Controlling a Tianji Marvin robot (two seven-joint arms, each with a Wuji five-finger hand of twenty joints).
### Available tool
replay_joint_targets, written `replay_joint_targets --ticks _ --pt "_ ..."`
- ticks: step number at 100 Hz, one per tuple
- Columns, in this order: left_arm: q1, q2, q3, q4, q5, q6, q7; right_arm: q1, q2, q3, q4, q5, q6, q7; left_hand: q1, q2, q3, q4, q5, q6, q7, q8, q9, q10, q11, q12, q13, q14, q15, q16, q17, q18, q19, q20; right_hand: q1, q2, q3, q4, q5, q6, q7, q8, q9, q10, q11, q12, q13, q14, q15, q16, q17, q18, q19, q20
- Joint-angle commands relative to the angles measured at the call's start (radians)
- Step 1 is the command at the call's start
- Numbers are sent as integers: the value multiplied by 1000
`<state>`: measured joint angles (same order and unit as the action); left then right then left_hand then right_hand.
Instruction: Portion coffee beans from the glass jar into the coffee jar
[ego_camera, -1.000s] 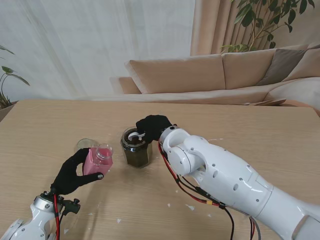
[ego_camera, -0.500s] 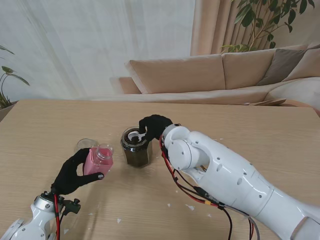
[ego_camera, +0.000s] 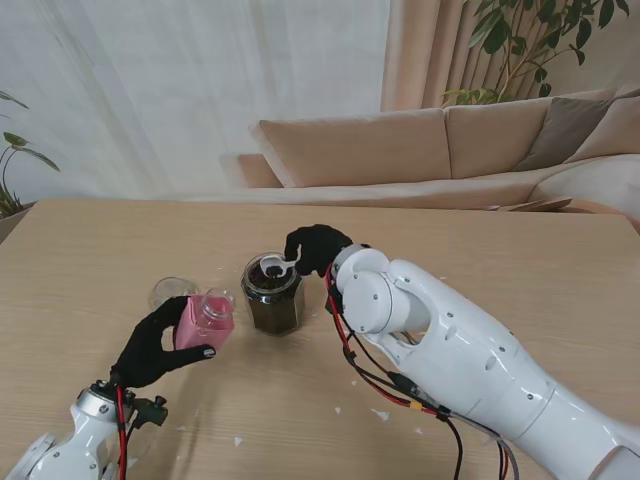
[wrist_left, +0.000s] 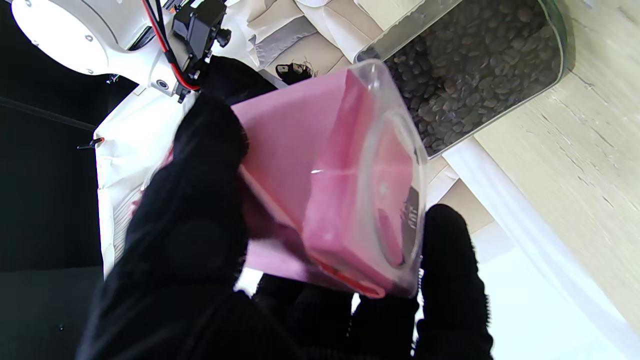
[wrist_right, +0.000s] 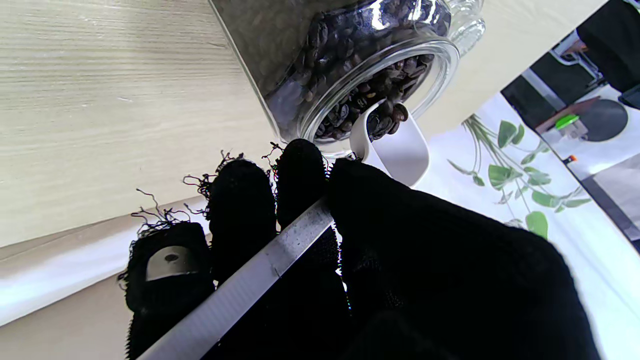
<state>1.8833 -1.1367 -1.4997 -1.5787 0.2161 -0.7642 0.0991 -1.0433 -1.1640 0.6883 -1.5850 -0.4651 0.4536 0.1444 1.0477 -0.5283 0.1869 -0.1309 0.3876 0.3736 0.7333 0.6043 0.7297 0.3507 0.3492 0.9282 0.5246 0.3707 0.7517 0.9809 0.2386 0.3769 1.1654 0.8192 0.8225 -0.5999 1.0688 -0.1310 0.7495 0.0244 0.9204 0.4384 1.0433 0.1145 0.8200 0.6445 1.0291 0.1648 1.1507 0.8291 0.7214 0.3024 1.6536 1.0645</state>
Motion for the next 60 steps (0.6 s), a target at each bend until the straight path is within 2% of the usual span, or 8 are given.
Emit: replay_joint_targets --ticks 1,21,60 --pt "-8 -6 11 5 5 7 -10 -9 1 4 -20 6 8 17 243 186 324 24 95 -183 213 69 119 -135 177 94 19 -14 5 20 -5 0 -8 2 14 18 41 31 44 7 30 -14 55 -8 51 14 25 29 27 19 5 3 67 23" --pt "-44 -10 41 42 1 6 0 -23 7 30 -58 28 29 31 243 186 323 24 94 -186 215 71 119 -140 179 94 18 -17 4 21 -5 -5 -9 1 14 17 43 30 44 10 30 -15 55 -6 54 17 25 31 32 23 6 4 72 26" --pt "-74 -16 62 78 -8 20 15 -12 10 62 -92 136 111 74 243 186 325 24 92 -188 221 69 117 -142 182 93 17 -19 1 23 -7 -9 -13 0 16 11 52 29 46 25 27 -18 54 7 59 25 22 43 47 33 0 10 86 35"
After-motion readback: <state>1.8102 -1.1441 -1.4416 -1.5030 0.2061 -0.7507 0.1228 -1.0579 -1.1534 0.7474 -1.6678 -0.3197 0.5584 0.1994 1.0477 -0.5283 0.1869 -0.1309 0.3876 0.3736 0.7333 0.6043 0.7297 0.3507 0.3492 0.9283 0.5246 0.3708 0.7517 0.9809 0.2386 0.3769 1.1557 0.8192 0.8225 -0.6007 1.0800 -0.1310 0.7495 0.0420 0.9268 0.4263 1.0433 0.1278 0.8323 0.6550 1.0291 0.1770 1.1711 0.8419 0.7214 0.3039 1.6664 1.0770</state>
